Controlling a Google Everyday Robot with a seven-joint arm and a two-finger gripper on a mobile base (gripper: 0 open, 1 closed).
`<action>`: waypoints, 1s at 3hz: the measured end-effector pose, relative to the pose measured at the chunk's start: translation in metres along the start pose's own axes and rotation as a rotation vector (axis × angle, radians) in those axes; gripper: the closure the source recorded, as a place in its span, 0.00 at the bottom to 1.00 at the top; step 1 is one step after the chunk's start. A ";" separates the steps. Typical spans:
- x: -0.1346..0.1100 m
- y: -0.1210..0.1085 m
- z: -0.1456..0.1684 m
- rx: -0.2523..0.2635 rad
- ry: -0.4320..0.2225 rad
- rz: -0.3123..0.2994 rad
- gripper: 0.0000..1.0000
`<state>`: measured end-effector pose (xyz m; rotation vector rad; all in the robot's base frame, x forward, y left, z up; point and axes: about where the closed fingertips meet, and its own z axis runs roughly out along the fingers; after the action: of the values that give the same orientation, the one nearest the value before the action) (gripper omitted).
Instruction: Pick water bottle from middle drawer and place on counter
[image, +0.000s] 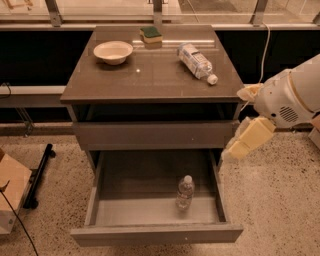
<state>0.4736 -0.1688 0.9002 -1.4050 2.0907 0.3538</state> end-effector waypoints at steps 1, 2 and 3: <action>0.003 0.016 0.029 -0.026 -0.020 -0.028 0.00; 0.013 0.026 0.066 -0.053 -0.054 -0.030 0.00; 0.027 0.030 0.096 -0.038 -0.096 -0.008 0.00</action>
Offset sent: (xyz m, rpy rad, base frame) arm -0.0037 0.0488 -0.1061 0.1032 0.0078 0.0739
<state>0.4703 -0.1271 0.8050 -1.3898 2.0104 0.4512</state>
